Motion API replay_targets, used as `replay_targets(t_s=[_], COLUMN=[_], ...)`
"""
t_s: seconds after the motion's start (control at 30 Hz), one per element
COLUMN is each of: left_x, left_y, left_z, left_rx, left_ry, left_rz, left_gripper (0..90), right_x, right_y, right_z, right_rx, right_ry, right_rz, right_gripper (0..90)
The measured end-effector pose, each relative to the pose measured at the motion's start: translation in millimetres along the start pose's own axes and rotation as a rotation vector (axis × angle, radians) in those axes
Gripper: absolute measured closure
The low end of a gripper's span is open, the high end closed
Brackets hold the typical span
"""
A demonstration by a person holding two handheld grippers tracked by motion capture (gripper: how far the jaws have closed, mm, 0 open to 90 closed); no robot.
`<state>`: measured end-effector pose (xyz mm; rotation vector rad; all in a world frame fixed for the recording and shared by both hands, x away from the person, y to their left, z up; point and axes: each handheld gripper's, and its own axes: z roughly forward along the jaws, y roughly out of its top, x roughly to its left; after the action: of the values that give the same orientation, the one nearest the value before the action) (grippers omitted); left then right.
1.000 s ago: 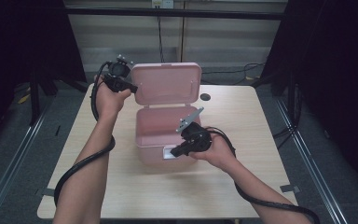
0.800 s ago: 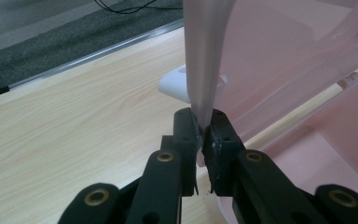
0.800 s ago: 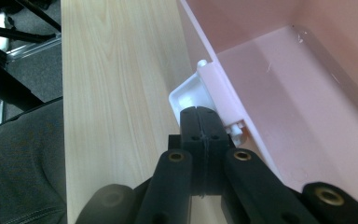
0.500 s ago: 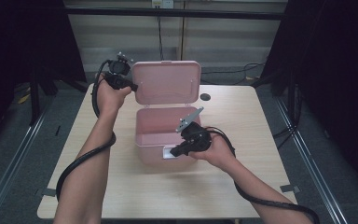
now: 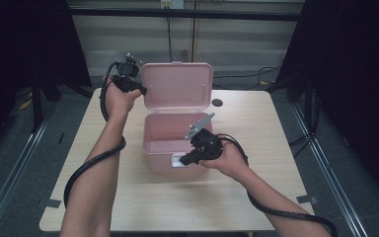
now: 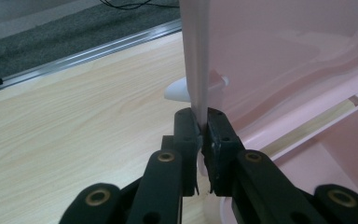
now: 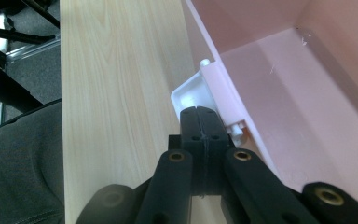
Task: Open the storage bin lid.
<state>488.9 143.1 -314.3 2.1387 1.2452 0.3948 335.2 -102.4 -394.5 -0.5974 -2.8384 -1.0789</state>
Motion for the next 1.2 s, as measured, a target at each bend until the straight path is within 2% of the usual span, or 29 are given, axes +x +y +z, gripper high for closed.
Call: replay_targets(t_s=[0.47,0.7,0.87,1.07,1.2], left_x=[2.4,4.1,6.2,7.3,7.4], left_y=[3.3,4.0,5.6,7.1,6.8], left_z=[10.9,16.3,20.2,24.5,27.8], left_rx=[0.008,0.005,0.016,0.03,0.03], left_ry=[0.01,0.013,0.008,0.014,0.018], left_rz=[-0.018,-0.011,-0.026,-0.016,-0.027], left_gripper=[83.6,83.1,83.0,82.7,82.5], right_x=[-0.9,-1.3,-1.1,-1.2,-1.5], right_y=[0.7,-0.6,-0.1,-0.5,-1.7], right_z=[0.2,-0.5,-0.1,-0.5,0.0], right_rx=[0.003,-0.005,-0.005,-0.005,-0.016], right_ry=[0.012,0.01,0.009,0.008,0.015], right_rz=[-0.005,-0.002,-0.012,-0.011,-0.004], right_gripper=[90.0,90.0,90.0,90.0,90.0])
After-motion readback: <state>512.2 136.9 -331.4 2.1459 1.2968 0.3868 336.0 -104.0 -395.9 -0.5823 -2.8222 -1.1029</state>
